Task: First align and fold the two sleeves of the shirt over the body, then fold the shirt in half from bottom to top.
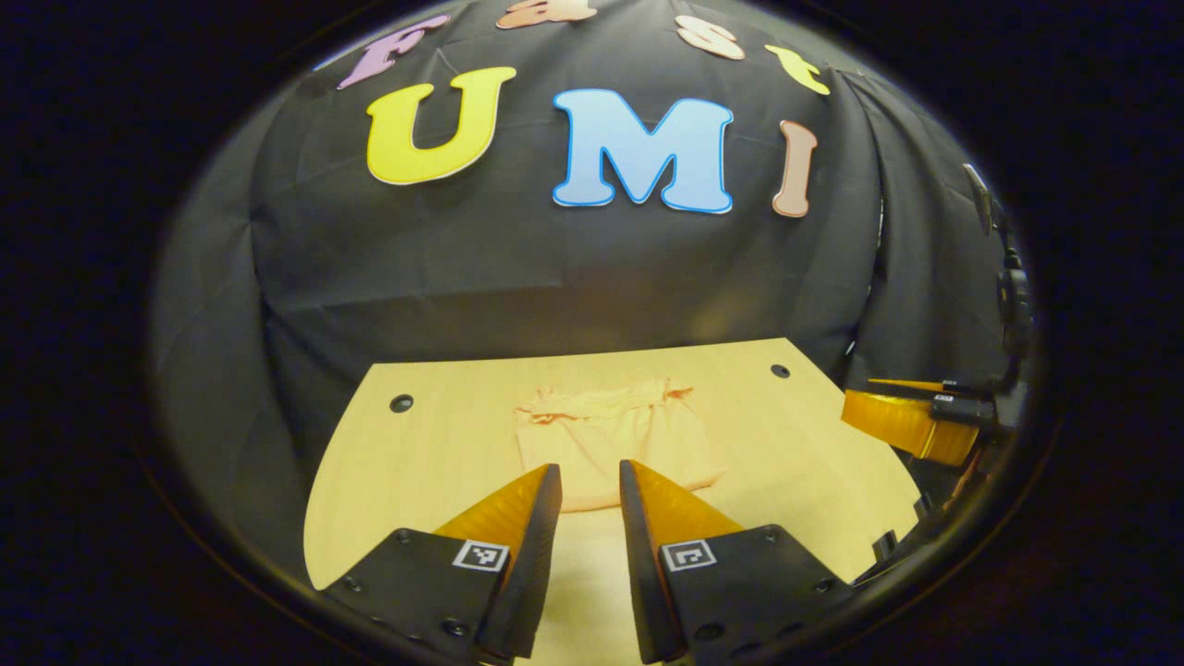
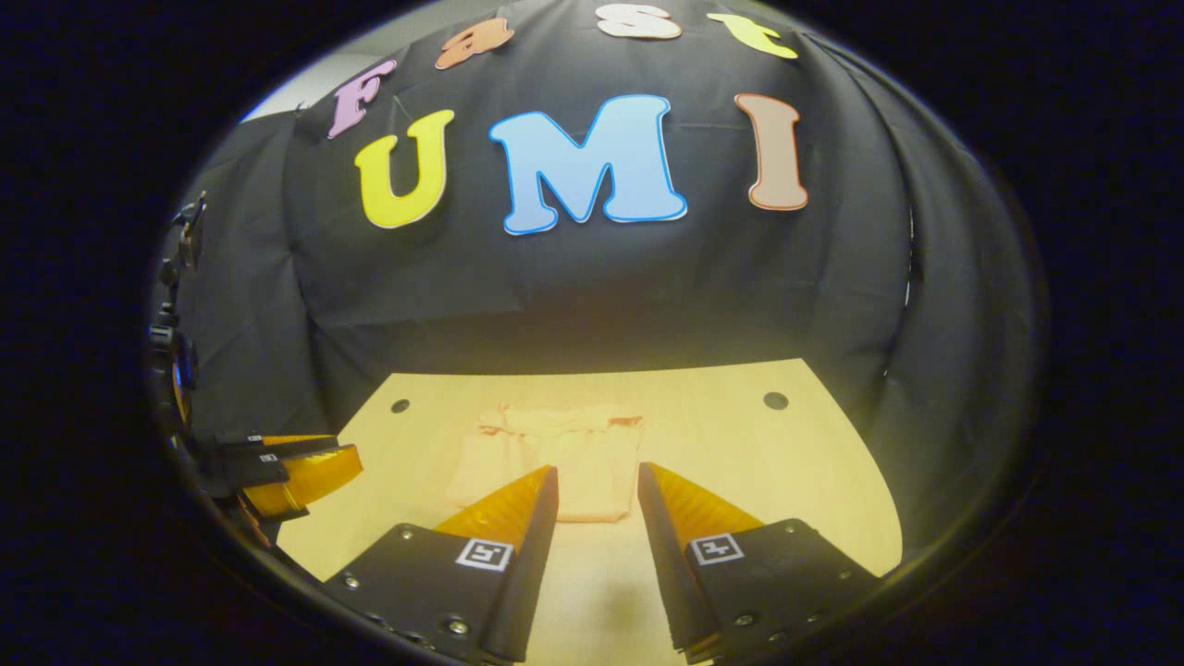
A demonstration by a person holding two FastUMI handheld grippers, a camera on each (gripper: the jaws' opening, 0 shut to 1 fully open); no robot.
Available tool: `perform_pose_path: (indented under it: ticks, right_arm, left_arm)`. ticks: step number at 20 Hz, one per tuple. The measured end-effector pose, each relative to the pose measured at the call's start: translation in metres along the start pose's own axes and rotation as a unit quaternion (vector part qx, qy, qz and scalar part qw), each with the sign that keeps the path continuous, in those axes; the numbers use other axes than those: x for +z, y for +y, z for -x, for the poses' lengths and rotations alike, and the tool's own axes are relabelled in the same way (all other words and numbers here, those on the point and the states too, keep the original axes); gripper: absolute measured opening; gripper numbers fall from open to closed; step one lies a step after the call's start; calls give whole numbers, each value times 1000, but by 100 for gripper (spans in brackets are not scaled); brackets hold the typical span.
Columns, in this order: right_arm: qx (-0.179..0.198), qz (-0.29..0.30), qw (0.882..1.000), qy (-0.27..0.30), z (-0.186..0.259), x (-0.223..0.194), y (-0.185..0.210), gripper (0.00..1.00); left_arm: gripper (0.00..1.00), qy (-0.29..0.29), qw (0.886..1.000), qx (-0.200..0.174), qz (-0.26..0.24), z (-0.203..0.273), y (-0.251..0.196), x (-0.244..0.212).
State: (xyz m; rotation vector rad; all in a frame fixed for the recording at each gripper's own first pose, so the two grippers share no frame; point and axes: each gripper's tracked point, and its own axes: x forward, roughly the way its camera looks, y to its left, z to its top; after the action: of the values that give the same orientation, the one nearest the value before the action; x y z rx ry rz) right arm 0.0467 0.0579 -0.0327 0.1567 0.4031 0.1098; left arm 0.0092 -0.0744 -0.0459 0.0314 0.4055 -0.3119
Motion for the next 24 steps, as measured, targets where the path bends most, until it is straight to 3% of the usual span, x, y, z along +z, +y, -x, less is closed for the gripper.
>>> perform_pose_path:
  ticks: [8,24]
  right_arm:
    - [5,2,1000,-2,34,-38,6,55]
    - [-31,-13,999,-17,49,-45,13,55]
  left_arm:
    - [46,-1,1000,11,3,48,-7,-43]
    - [46,-11,1000,-19,15,71,1,-63]
